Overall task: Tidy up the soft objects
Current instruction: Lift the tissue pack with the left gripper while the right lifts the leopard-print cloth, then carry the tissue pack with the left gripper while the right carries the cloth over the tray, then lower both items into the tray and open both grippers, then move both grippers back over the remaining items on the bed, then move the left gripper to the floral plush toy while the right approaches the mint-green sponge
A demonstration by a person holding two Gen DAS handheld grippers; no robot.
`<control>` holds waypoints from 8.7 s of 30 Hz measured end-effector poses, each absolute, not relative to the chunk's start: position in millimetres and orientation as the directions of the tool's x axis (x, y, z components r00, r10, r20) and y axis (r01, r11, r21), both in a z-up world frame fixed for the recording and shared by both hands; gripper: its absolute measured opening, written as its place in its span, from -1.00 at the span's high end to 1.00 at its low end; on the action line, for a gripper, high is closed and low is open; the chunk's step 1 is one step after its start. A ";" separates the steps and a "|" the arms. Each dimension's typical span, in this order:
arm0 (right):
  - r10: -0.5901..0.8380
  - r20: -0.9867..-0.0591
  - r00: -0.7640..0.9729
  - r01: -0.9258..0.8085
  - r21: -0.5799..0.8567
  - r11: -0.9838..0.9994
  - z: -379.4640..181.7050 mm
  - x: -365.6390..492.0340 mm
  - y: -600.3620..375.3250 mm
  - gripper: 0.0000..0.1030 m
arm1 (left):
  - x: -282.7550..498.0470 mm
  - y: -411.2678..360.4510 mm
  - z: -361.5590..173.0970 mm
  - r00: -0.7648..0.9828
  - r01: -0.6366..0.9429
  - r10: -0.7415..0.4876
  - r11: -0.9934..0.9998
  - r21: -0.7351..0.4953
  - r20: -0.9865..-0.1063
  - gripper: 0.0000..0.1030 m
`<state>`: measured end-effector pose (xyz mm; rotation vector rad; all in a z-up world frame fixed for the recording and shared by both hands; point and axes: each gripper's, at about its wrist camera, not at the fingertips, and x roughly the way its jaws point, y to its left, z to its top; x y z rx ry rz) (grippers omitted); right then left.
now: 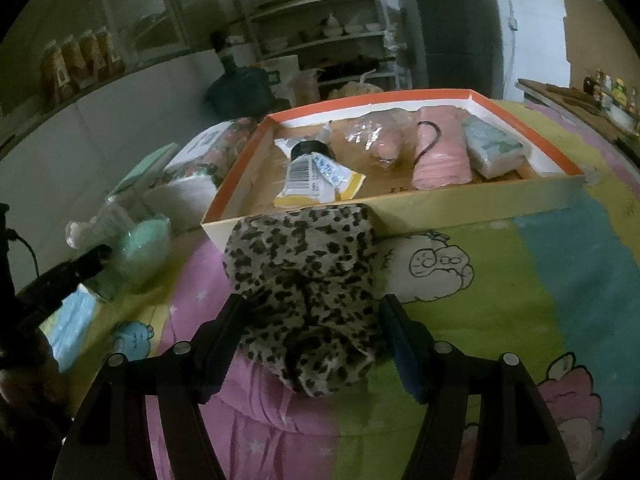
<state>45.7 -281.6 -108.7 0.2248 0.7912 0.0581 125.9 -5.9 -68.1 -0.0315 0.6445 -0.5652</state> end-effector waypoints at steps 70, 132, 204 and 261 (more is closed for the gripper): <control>0.053 -0.579 0.813 -0.014 0.071 0.997 -41.8 21.7 -310.5 0.65 | 111.1 -76.3 6.3 0.699 0.519 -0.551 0.829 -0.206 -0.456 0.58; 0.164 -0.789 0.592 -0.085 0.141 0.986 -65.8 256.6 -471.9 0.65 | 315.1 -283.8 -32.7 0.533 0.458 -0.426 0.872 -0.174 -0.731 0.60; 0.235 -0.623 0.746 -0.187 0.143 0.972 9.1 133.6 -357.8 -0.32 | 195.2 -134.2 54.4 0.763 0.422 -0.443 0.893 -0.156 -0.470 -0.32; 0.388 -0.676 0.627 -0.363 0.186 0.913 -79.6 83.6 -166.5 -0.46 | 81.1 60.6 -53.0 0.811 0.233 -0.305 0.951 -0.202 -0.499 -0.35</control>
